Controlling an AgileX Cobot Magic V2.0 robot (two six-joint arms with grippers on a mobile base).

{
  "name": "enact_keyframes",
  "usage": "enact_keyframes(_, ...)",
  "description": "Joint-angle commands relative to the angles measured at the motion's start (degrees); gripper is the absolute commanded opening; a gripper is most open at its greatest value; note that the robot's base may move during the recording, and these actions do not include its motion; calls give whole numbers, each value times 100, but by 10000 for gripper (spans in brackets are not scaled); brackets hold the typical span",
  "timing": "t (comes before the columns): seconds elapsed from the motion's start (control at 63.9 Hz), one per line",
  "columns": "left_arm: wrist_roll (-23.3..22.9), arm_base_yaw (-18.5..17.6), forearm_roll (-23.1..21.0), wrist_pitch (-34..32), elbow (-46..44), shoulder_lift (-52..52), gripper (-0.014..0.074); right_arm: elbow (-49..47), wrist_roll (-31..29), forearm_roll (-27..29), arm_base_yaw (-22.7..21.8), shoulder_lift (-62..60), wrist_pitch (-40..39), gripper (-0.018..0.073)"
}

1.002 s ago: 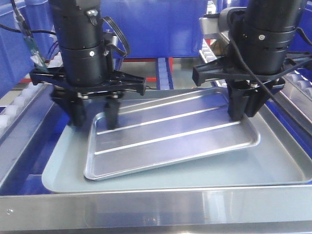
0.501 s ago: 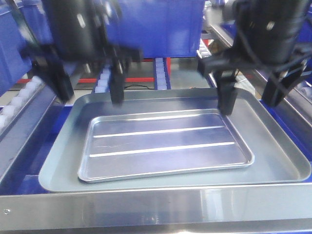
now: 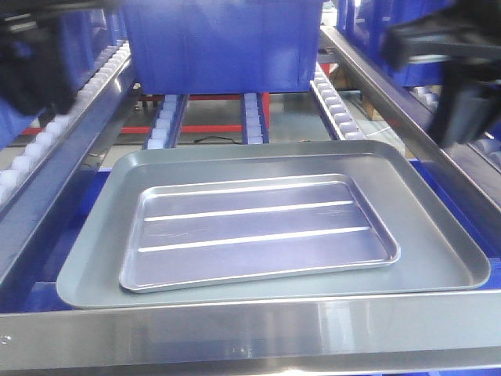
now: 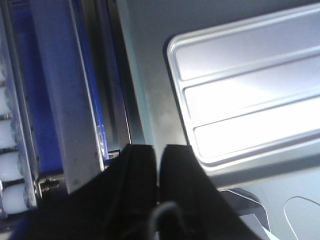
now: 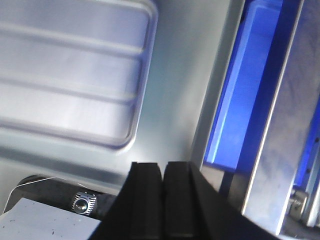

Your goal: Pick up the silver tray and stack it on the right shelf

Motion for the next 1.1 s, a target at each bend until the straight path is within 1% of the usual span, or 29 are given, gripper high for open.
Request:
enact_keyframes(0.0, 0, -20, 95, -695, 425, -644, -90, 339, -73, -139, 106, -629, -543, 57)
enact_keyframes(0.11, 11, -20, 187, -1240, 1153, -1253, -92, 1031, -73, -139, 285, -1292, -927, 57)
enact_keyframes(0.219, 286, -20, 195, -1704, 1851, -1941, -92, 1620, -73, -139, 429, -1961, -1218, 57)
enact_keyframes(0.297, 488, -20, 195, -1874, 2238, -2480, -92, 1960, -73, -139, 548, -2521, -1333, 57)
enact_keyframes(0.423, 716, -20, 180, -1876, 2660, -3416, -92, 2281, -73, -139, 715, -3492, -1360, 57)
enact_keyframes(0.595, 731, -20, 180, -1806, 2735, -4557, -92, 2321, -73, -183, 772, -4727, -1432, 57)
enact_keyframes(0.72, 731, -20, 180, -1806, 2735, -5076, -92, 2321, -73, -322, 772, -5347, -1518, 57)
enact_keyframes(0.783, 731, -20, 169, -1806, 2735, -5217, -92, 2321, -73, -335, 760, -5496, -1525, 57)
enact_keyframes(0.845, 731, -20, 28, -1806, 2735, -5242, -92, 2321, -73, -335, 760, -5513, -1506, 57)
enact_keyframes(1.08, 731, -20, 28, -1806, 2744, -5217, -92, 2321, -73, -335, 760, -5513, -1366, 57)
